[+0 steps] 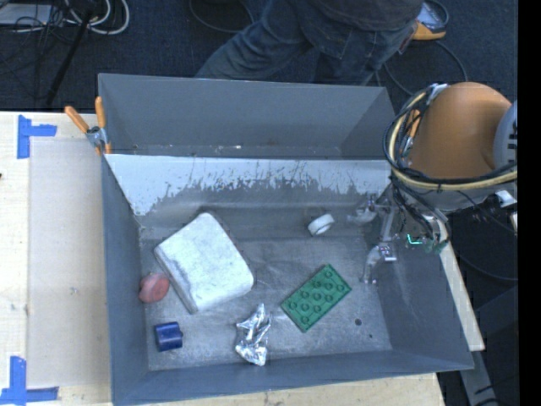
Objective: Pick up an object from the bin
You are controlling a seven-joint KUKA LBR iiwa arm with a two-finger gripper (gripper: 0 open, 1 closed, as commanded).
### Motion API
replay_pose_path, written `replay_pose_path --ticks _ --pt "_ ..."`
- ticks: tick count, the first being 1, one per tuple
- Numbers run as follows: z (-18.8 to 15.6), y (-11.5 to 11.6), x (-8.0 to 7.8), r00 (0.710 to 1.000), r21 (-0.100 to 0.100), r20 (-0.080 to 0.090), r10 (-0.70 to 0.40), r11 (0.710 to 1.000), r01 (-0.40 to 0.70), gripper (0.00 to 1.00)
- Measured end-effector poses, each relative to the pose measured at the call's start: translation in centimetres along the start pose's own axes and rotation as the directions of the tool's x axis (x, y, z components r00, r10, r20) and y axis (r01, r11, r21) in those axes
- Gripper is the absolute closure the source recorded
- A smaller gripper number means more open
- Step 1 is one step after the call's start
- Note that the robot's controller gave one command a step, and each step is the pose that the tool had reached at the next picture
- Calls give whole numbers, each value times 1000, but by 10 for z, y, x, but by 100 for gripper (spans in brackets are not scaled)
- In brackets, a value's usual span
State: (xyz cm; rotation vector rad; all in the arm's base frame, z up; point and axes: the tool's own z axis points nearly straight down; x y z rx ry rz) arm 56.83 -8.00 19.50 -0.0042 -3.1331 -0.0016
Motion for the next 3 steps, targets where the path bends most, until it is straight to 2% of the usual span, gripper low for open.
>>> replay_pose_path --ticks 1,2,3 --pt "92 -13 -13 999 0 1 -43 999 43 0" --pt "118 32 83 998 9 49 -37 999 37 0" --pt "116 33 79 997 8 56 -43 999 43 100"
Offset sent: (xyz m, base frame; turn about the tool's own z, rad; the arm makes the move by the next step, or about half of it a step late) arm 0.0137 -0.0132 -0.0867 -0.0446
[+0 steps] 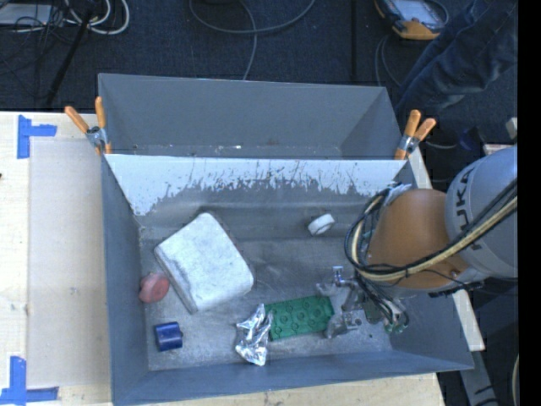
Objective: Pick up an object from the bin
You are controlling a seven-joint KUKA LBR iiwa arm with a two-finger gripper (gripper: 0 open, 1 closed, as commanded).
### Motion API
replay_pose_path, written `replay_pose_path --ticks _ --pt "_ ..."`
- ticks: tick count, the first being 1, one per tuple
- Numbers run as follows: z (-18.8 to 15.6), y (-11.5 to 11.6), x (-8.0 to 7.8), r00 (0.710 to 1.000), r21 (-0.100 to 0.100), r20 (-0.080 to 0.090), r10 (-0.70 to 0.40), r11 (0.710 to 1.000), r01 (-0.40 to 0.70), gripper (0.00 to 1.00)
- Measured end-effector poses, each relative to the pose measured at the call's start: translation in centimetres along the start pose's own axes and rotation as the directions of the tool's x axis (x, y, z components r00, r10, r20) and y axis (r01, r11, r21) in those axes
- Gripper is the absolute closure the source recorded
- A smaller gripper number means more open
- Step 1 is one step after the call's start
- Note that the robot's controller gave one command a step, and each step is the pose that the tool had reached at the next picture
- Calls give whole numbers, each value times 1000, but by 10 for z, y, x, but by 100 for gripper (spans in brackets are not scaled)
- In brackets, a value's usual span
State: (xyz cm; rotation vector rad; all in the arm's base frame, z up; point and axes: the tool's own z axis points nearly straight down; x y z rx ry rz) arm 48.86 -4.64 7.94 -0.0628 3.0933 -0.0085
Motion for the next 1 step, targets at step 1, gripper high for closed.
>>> replay_pose_path --ticks 1 --pt "-130 2 -11 999 -5 -39 1 1000 -1 100"
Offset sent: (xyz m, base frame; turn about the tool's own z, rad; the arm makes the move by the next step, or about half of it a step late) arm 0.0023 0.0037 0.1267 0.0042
